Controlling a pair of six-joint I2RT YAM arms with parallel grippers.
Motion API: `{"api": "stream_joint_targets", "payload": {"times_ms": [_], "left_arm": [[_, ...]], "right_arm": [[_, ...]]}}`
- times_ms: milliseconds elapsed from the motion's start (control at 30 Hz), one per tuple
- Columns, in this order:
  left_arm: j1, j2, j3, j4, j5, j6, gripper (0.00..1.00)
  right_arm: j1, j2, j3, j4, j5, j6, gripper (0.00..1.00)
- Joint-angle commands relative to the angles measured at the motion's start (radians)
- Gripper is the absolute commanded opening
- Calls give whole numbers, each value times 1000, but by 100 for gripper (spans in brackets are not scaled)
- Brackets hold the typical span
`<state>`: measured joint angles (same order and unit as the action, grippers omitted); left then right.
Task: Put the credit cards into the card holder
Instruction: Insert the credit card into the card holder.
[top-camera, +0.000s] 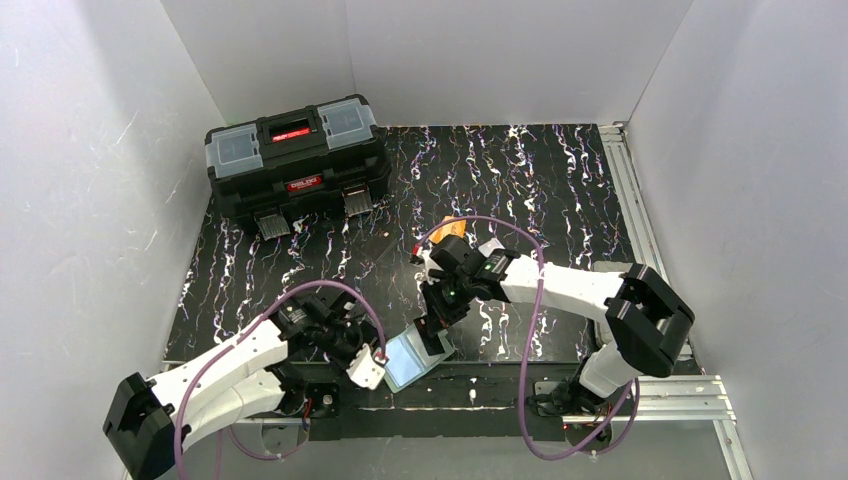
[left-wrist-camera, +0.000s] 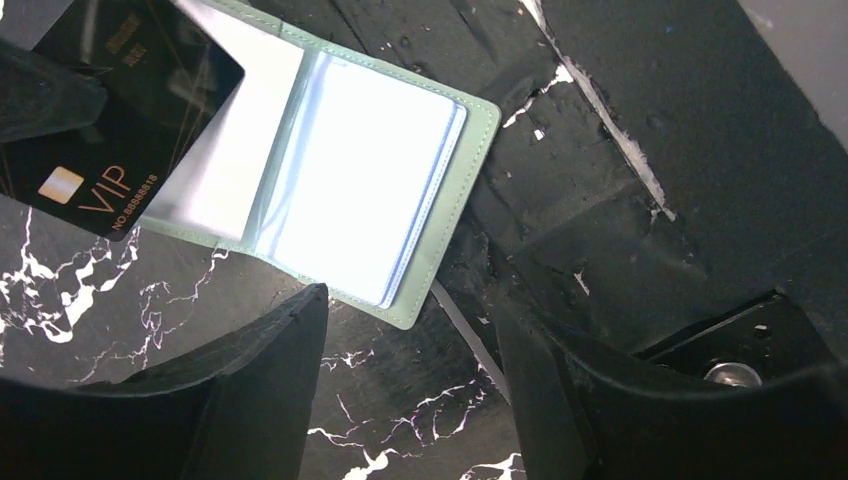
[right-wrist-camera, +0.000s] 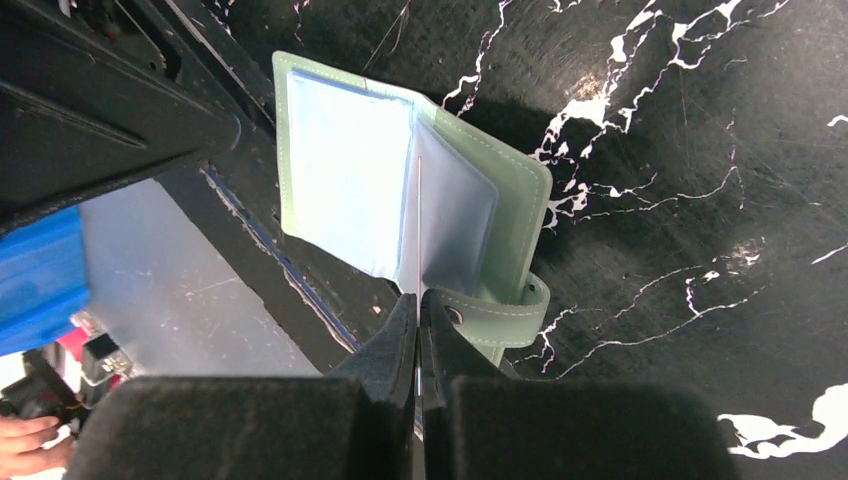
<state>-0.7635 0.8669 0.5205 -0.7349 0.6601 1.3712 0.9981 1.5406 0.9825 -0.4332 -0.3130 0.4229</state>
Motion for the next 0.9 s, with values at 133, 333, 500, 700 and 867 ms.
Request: {"api": "stream_joint_targets", "payload": {"times_ms": [133, 333, 500, 700, 867], "left_arm": [[-62, -67, -73, 98, -43, 44, 55], [-102, -14, -70, 259, -48, -54, 48], [-126, 54, -74, 281, -42, -23, 46], [-141, 47, -101, 264, -43, 36, 46], [-155, 11, -135, 254, -54, 66, 46]], "right_arm": [[-29, -9, -11, 99, -116, 20, 1], [-29, 18, -12, 103, -106, 20, 1], [-30, 0, -46, 129, -95, 32, 1], [-30, 7, -67, 169, -123, 29, 1], [-36, 24, -70, 207, -149, 27, 1]]}}
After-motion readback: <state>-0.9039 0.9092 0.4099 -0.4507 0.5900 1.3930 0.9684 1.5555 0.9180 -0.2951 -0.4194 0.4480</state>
